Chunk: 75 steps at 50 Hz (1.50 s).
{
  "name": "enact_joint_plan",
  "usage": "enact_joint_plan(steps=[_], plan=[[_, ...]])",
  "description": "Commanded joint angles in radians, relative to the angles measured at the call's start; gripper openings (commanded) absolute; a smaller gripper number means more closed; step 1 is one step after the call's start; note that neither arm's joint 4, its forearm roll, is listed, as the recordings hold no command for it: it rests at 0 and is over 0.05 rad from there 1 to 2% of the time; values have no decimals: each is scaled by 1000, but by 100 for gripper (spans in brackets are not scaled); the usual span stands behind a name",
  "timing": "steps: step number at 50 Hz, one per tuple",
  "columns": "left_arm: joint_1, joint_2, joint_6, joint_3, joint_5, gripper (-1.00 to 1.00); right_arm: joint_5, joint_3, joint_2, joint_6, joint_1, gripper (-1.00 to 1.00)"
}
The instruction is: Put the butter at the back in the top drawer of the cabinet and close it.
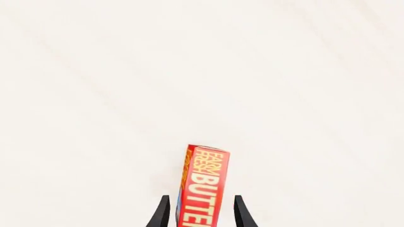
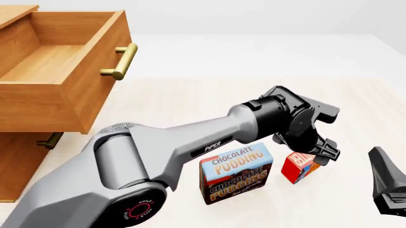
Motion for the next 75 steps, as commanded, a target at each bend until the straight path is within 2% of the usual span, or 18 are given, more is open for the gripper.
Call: enact_joint_plan(steps=[1,75], plan=[[-3,7,-7,4,-6,100,0,0,0,0,0,100],[-12,35,-46,54,-62,100,0,0,0,0,0,100]])
